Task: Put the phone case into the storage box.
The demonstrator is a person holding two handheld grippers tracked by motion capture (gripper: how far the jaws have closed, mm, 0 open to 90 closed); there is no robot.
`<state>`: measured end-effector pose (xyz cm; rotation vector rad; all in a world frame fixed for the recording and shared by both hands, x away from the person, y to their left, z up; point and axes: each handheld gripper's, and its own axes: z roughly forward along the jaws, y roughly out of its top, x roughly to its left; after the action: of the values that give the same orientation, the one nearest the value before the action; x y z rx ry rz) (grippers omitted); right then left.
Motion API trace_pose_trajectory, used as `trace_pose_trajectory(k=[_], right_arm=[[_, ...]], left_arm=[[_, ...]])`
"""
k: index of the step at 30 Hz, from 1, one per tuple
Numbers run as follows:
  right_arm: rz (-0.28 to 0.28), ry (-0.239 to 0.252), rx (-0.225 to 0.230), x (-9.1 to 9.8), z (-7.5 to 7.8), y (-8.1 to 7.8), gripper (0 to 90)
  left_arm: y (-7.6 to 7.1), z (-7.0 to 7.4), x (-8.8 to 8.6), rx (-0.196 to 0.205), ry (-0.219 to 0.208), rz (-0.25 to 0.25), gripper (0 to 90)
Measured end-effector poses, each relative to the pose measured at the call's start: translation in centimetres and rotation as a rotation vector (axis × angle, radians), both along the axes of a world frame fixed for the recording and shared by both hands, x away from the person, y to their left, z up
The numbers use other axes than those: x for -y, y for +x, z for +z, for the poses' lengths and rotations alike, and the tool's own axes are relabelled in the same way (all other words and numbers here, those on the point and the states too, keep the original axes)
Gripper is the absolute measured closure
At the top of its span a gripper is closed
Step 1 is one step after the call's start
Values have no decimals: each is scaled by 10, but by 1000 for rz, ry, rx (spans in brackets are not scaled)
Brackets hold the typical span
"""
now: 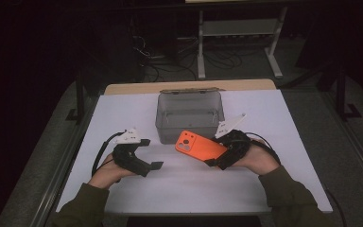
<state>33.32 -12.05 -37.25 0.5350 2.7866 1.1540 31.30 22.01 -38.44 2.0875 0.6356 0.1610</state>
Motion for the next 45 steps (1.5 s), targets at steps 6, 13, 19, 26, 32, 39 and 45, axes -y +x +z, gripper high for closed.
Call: trace_pose_trajectory(k=[6,13,19,26,32,39,45], right_arm=[[0,0,4,0,0,0,157],[0,-1,2,-1,-1,1,157],[5,-1,1,-1,-1,2,157],[-1,1,-6,-1,-1,2,157],[-2,1,-5,0,-1,3,157],[-1,2,-4,0,-1,3,157],[-3,4,-3,1,-1,3,157]], left_arm=[[1,2,2,1,-3,2,0],[1,4,7,14,-4,-11,0],[2,6,13,19,-7,-16,0],[3,2,24,21,-3,-41,0],[4,-1,33,28,-3,-55,0],[7,-5,41,22,15,-67,0],[11,-9,49,14,32,-79,0]])
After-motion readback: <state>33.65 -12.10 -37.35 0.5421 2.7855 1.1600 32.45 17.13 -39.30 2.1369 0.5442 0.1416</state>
